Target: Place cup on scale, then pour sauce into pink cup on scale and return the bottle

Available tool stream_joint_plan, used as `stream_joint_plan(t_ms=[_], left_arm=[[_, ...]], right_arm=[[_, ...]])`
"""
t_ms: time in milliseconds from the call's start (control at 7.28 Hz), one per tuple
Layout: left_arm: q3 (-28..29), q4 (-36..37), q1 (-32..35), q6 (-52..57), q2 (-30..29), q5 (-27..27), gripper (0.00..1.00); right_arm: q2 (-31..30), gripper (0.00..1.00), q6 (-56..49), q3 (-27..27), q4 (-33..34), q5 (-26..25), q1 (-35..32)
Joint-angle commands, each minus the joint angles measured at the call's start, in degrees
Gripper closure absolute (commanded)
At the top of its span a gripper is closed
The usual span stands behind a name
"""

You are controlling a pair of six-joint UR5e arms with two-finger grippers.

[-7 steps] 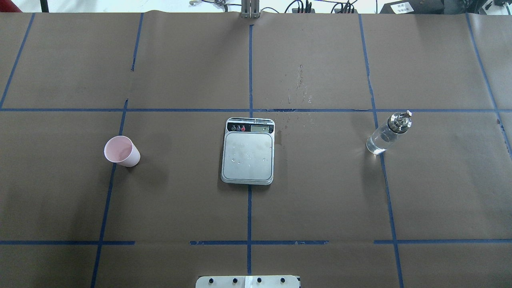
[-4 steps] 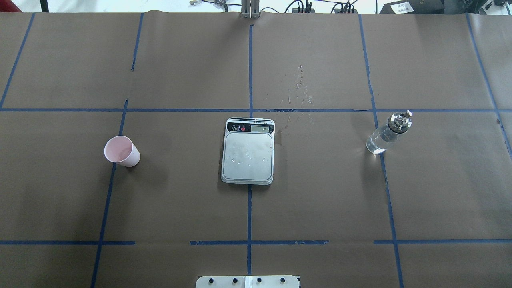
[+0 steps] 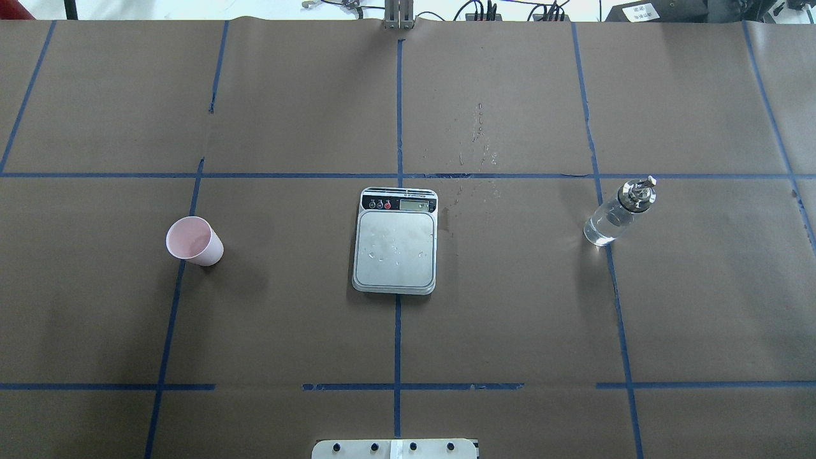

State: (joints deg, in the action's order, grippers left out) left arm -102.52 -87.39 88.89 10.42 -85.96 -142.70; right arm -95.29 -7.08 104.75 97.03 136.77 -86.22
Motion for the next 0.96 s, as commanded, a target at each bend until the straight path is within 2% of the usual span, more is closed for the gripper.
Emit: stream_joint_plan(t_ms=[0, 137, 275, 687, 824], left_arm=[[-1.7, -1.3, -0.3, -0.5, 0.1, -5.3, 0.00], [-2.2, -1.6, -1.0, -2.9, 0.0, -5.0, 0.00], [-2.7, -2.4, -5.3, -8.7, -0.5, -4.9, 0.00], [-3.4, -16.5, -17.4, -39.3, -2.0, -3.5, 0.00], [-3.5, -19.7, -23.3, -47.5, -3.0, 1.2, 0.00]], right_arm=[[0.0, 0.00, 1.0, 0.4, 0.0, 0.2, 0.0], [0.1, 0.00, 0.9, 0.1, 0.0, 0.2, 0.0], [0.1, 0.00, 0.9, 0.6, -0.1, 0.2, 0.0], [0.1, 0.00, 0.8, 0.7, -0.1, 0.2, 0.0], [0.1, 0.00, 0.8, 0.7, -0.1, 0.2, 0.0]])
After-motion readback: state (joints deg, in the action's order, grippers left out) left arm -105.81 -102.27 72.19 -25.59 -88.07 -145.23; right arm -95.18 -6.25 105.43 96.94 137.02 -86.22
